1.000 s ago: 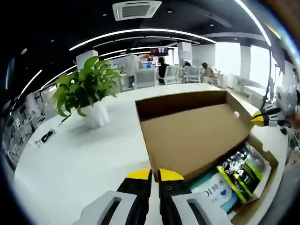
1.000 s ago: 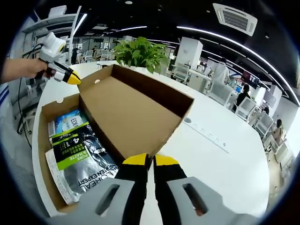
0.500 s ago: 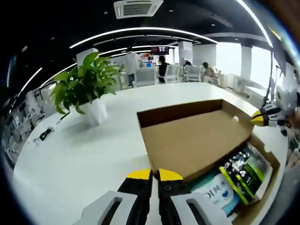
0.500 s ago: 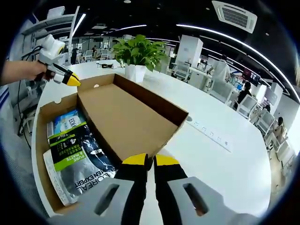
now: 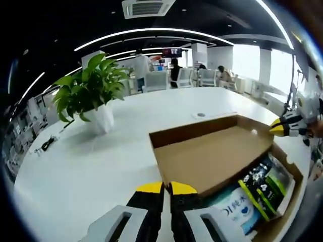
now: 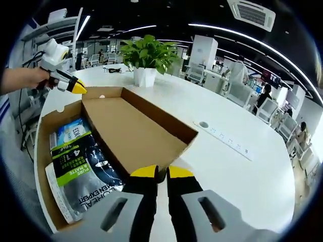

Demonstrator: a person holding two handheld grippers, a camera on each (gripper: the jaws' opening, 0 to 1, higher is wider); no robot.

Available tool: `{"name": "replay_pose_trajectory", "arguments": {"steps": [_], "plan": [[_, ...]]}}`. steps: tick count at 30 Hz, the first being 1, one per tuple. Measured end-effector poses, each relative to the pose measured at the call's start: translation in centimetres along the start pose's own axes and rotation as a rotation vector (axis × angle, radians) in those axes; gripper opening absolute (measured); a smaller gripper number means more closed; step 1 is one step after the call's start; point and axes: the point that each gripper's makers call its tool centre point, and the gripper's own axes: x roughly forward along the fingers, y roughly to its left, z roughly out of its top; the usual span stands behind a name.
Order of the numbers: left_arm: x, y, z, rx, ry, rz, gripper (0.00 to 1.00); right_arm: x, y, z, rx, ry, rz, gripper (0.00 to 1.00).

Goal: Operate the shoe box by opening the lid, removing the specified soft item, and placing it in the target area until the item is outside and the box remains undamaged.

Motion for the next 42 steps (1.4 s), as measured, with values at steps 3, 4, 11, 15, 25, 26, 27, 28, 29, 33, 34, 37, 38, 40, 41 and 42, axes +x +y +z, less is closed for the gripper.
{"name": "replay_pose_trajectory", "arguments": {"steps": [3, 4, 11, 15, 25, 26, 27, 28, 29, 33, 34, 37, 38, 40, 41, 42], "plan": [[0.2, 0.2, -0.1, -0.001, 0.003, -0.001, 0.03, 0.1, -0.1, -0.1, 0.006, 0.004, 0.003, 0.05], [0.3, 0.4, -0.2, -0.002, 0.005, -0.001, 0.03, 0.2, -0.1, -0.1, 0.009, 0.006, 0.005, 0.05], [0.4, 0.3, -0.4, 0.007, 0.019, -0.002, 0.04, 0.4, -0.2, -0.4, 0.025, 0.018, 0.012, 0.06], [0.6, 0.4, -0.5, 0.007, 0.028, -0.005, 0.04, 0.4, -0.2, -0.4, 0.044, 0.024, 0.018, 0.06], [0.5, -0.2, -0.8, 0.006, 0.046, -0.017, 0.07, 0.6, -0.2, -0.6, 0.049, 0.031, 0.036, 0.1], [0.5, -0.2, -0.8, 0.009, 0.047, -0.018, 0.07, 0.6, -0.2, -0.6, 0.051, 0.031, 0.038, 0.1], [0.4, -0.2, -0.8, 0.014, 0.048, -0.017, 0.08, 0.6, -0.2, -0.7, 0.052, 0.033, 0.041, 0.1], [0.3, -0.3, -0.8, 0.016, 0.047, -0.018, 0.08, 0.6, -0.2, -0.7, 0.053, 0.035, 0.044, 0.11], [0.2, -0.3, -0.7, 0.018, 0.045, -0.019, 0.09, 0.5, -0.2, -0.8, 0.055, 0.039, 0.047, 0.13], [-0.2, -0.5, -0.5, 0.026, 0.036, -0.02, 0.16, 0.1, -0.2, -1.1, 0.064, 0.046, 0.051, 0.19], [-0.4, -0.6, -0.4, 0.026, 0.037, -0.021, 0.17, 0.0, -0.2, -1.1, 0.065, 0.045, 0.053, 0.2], [-0.6, -0.7, -0.4, 0.035, 0.039, -0.024, 0.18, -0.6, -0.1, -1.1, 0.068, 0.043, 0.061, 0.23], [-0.8, -0.9, -0.3, 0.037, 0.038, -0.025, 0.19, -0.8, 0.0, -1.1, 0.069, 0.041, 0.066, 0.25], [-1.3, -1.3, -0.3, 0.04, 0.038, -0.029, 0.2, -1.0, 0.1, -0.9, 0.069, 0.037, 0.072, 0.28], [-1.5, -1.5, -0.2, 0.042, 0.039, -0.03, 0.21, -1.1, 0.2, -0.9, 0.067, 0.036, 0.074, 0.28], [-1.4, -1.5, -0.2, 0.043, 0.04, -0.032, 0.21, -1.3, 0.3, -0.9, 0.063, 0.033, 0.078, 0.29]]}}
